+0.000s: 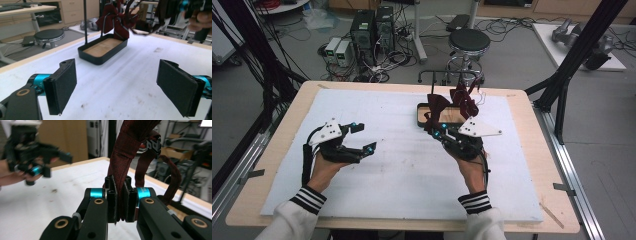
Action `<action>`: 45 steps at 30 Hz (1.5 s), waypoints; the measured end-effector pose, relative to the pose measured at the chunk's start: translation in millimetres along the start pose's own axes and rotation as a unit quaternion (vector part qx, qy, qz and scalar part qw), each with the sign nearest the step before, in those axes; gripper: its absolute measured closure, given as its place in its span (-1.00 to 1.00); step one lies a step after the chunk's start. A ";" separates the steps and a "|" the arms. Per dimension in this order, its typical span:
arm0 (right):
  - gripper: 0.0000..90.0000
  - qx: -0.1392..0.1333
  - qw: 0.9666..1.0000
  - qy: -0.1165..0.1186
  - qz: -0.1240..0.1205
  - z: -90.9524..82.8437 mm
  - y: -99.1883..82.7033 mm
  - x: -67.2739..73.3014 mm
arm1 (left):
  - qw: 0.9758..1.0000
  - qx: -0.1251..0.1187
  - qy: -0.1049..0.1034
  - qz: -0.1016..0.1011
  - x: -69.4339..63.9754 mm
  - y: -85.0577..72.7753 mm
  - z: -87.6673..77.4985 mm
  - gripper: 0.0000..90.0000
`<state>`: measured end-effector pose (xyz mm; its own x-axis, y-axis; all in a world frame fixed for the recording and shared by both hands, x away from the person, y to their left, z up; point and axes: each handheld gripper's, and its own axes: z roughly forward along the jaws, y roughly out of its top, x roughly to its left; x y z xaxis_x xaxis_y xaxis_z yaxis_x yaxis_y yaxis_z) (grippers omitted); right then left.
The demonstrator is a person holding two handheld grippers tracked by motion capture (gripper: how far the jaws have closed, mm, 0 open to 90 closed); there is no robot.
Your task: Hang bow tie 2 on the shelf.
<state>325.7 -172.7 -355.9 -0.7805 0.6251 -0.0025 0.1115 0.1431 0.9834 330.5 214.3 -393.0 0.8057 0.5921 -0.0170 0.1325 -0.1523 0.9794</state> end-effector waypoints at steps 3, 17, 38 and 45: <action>0.89 -0.009 1.000 -0.016 0.000 -2.9 2.1 -4.2 | 1.000 -0.001 0.008 0.001 -0.2 -9.1 -5.8 -0.63; 0.89 -0.029 0.996 -0.083 -0.001 -14.1 14.4 -25.0 | 0.998 -0.037 0.044 0.003 1.8 -34.2 -31.7 -0.63; 0.88 -0.020 0.986 -0.167 -0.010 -6.8 31.1 -60.4 | 0.994 -0.076 0.076 0.008 3.2 -53.1 -45.3 -0.64; 0.88 -0.014 0.984 -0.178 -0.011 5.2 37.0 -70.8 | 0.994 -0.080 0.078 0.005 5.6 -55.1 -45.5 -0.65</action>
<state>388.2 -207.7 -320.3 -0.5175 0.8518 -0.0815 0.0773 0.1414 0.9869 301.4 262.0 -437.8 0.7053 0.7088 0.0127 0.0204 -0.0382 0.9991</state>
